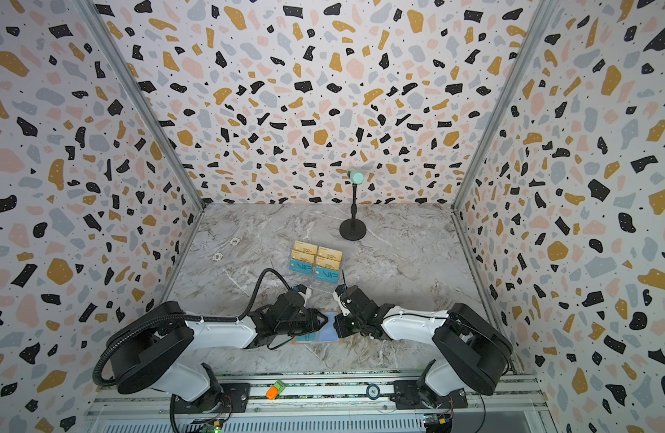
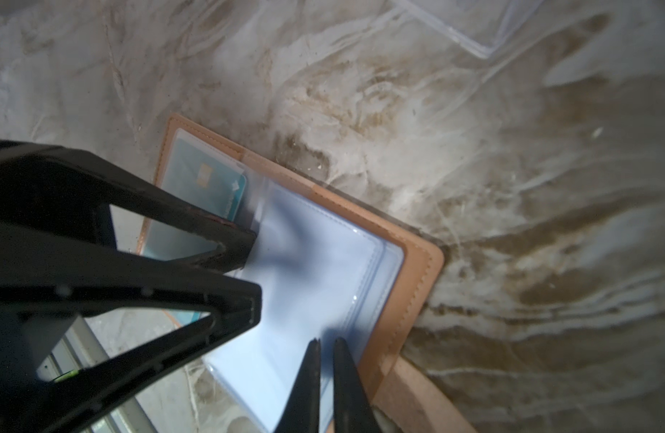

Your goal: Put the credit cards into the card holder

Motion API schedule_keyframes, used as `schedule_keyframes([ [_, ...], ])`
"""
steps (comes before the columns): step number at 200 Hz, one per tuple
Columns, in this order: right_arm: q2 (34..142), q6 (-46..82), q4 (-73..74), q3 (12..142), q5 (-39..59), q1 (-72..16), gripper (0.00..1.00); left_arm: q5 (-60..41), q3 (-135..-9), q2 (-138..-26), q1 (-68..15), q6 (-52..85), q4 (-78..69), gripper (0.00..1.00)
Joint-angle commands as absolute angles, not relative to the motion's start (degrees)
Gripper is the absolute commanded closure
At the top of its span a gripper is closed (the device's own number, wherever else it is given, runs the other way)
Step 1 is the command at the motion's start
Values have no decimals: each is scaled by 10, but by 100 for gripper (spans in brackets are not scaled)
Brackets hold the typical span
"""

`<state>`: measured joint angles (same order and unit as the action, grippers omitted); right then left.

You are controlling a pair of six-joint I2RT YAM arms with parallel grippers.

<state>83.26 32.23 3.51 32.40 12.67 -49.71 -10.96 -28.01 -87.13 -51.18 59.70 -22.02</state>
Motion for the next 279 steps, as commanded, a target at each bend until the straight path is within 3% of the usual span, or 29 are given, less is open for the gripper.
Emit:
schedule_keyframes([
  [1,845,325,19,325,125,-496,89,-138,-260,-877,-517,613,-263,59],
  [197,842,328,12,327,121,-500,89,-157,-196,-904,-496,650,-380,60],
  [279,826,335,-6,329,117,-500,89,-191,-185,-932,-471,627,-425,76],
])
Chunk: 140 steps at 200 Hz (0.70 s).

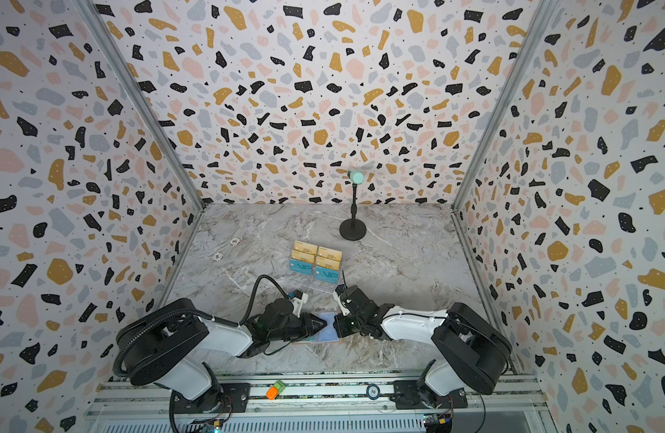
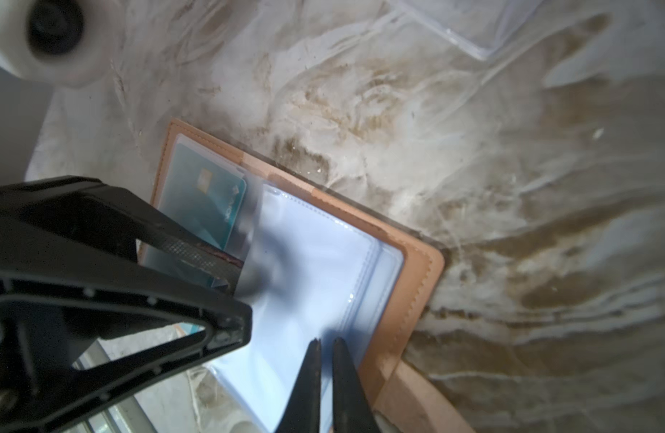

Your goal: Put the credit cards into the card holder

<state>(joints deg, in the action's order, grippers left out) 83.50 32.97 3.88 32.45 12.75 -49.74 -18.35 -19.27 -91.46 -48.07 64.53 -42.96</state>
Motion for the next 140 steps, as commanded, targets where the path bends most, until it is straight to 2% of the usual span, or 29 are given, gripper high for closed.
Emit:
schedule_keyframes([
  [1,826,334,-6,329,117,-500,89,-191,-185,-932,-471,626,-426,76],
  [40,824,335,-9,333,115,-500,89,-206,-177,-953,-466,634,-465,88],
  [56,822,335,-11,337,116,-500,89,-207,-177,-954,-465,635,-469,97],
  [80,815,337,-17,343,113,-500,90,-209,-178,-951,-464,634,-465,100],
  [140,773,347,-17,334,113,-485,90,-204,-177,-909,-465,626,-433,100],
])
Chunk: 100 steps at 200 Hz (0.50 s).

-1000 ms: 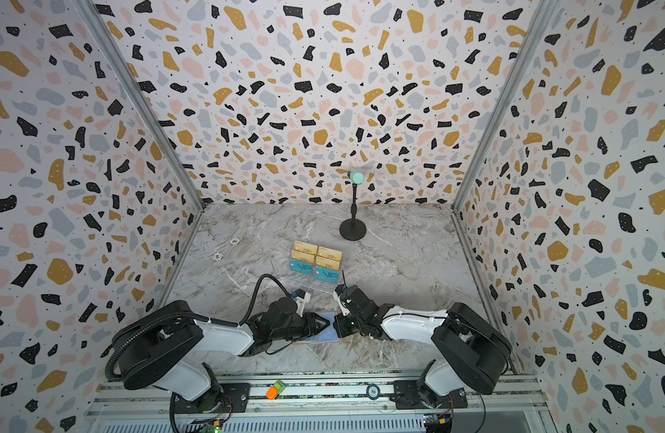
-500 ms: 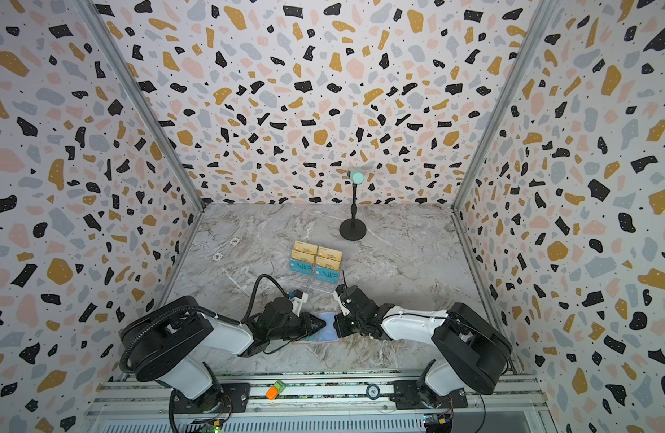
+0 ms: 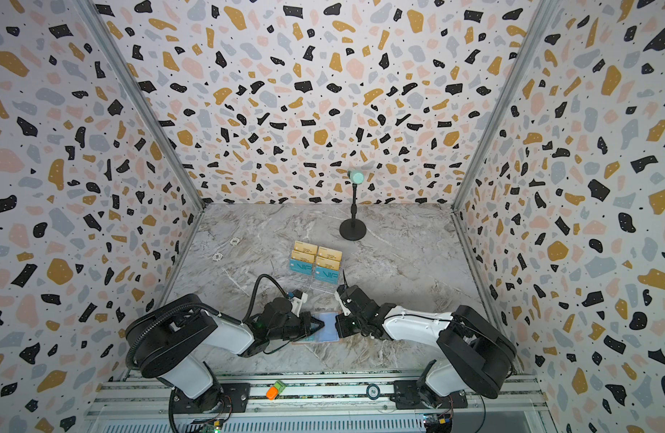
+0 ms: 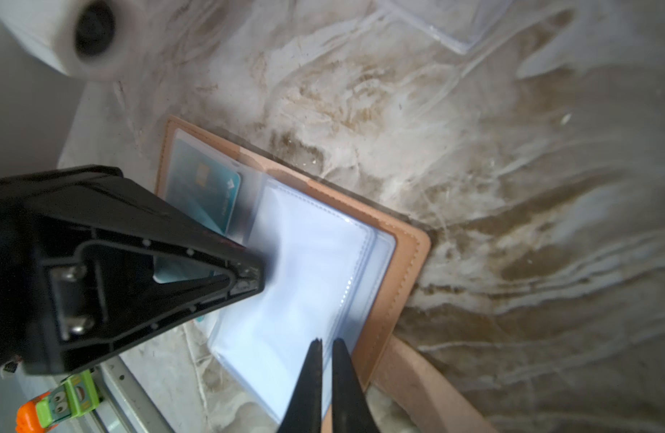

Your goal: Put the credit cards into the card holder

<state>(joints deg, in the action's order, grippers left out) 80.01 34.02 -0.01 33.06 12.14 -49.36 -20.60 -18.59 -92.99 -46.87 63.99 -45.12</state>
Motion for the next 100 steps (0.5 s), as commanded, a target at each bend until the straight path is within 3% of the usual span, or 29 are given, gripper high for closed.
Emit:
schedule_keyframes([
  [1,772,347,-17,334,114,-485,90,-203,-177,-908,-465,625,-432,100],
  [100,789,342,35,309,164,-473,90,-217,-146,-882,-464,633,-475,100],
])
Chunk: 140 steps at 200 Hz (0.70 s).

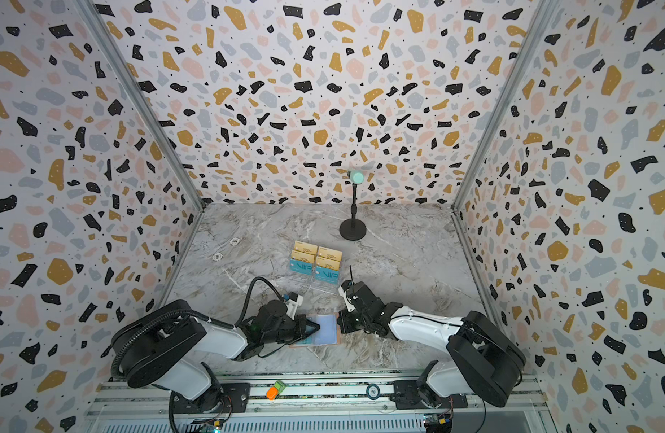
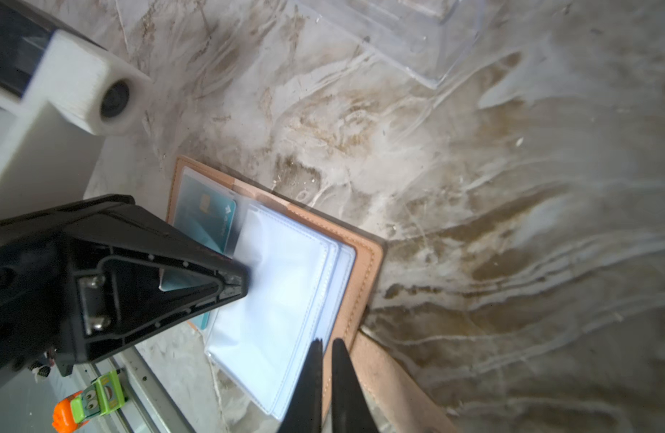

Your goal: Put the credit cards into the card holder

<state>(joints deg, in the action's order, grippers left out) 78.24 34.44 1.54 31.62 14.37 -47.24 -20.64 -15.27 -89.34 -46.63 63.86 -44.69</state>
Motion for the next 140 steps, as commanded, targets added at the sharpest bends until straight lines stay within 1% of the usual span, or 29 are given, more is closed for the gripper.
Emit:
schedule_keyframes([
  [1,789,341,37,309,165,-473,90,-217,-145,-881,-464,633,-475,100],
  [88,814,331,57,314,183,-483,90,-220,-130,-857,-462,635,-482,100],
  [140,822,324,75,326,187,-508,89,-223,-127,-850,-463,632,-477,100],
])
